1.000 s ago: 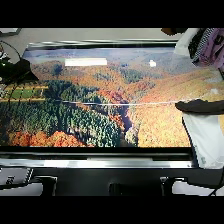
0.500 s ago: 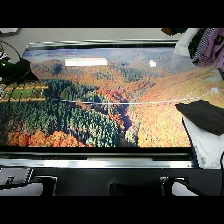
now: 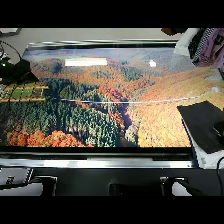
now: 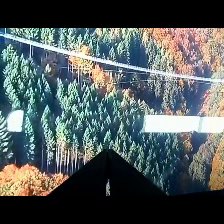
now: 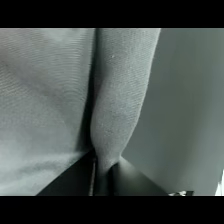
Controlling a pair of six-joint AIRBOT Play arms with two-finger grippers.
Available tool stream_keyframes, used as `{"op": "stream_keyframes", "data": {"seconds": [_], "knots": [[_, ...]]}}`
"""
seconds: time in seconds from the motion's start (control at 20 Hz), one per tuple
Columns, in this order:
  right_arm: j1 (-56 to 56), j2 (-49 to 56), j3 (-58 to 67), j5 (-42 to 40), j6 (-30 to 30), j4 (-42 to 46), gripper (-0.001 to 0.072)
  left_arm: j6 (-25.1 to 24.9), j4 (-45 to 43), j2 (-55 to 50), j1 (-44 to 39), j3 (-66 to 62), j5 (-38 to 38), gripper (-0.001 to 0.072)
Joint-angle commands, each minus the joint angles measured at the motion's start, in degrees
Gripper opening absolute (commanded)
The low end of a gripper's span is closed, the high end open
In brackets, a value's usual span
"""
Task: Fold the clothes and pants, and hang the long-sleeved shirts on hangers.
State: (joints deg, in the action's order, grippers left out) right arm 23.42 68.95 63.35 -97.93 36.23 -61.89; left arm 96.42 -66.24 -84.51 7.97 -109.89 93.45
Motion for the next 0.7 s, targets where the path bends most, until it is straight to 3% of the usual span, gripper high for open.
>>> {"op": "stream_keyframes", "data": {"seconds": [0.0,0.5,0.55,0.65], "knots": [[-0.02,-0.74,-4.31,-0.31,-1.4,2.21,0.0034,-0.02,-0.02,-0.04,0.04,0.0,0.2,0.0015],[-0.02,-1.22,-8.98,0.31,-2.64,4.28,0.0037,-0.02,-0.02,-0.04,0.04,0.0,0.2,0.0015],[-0.02,-1.22,-8.98,0.42,-2.64,4.76,0.0075,-0.02,-0.02,-0.04,0.02,0.0,0.2,0.0015],[-0.02,-1.22,-8.96,0.28,-2.58,7.3,0.0302,-0.02,-0.02,-0.04,0.04,0.0,0.2,0.0015]]}}
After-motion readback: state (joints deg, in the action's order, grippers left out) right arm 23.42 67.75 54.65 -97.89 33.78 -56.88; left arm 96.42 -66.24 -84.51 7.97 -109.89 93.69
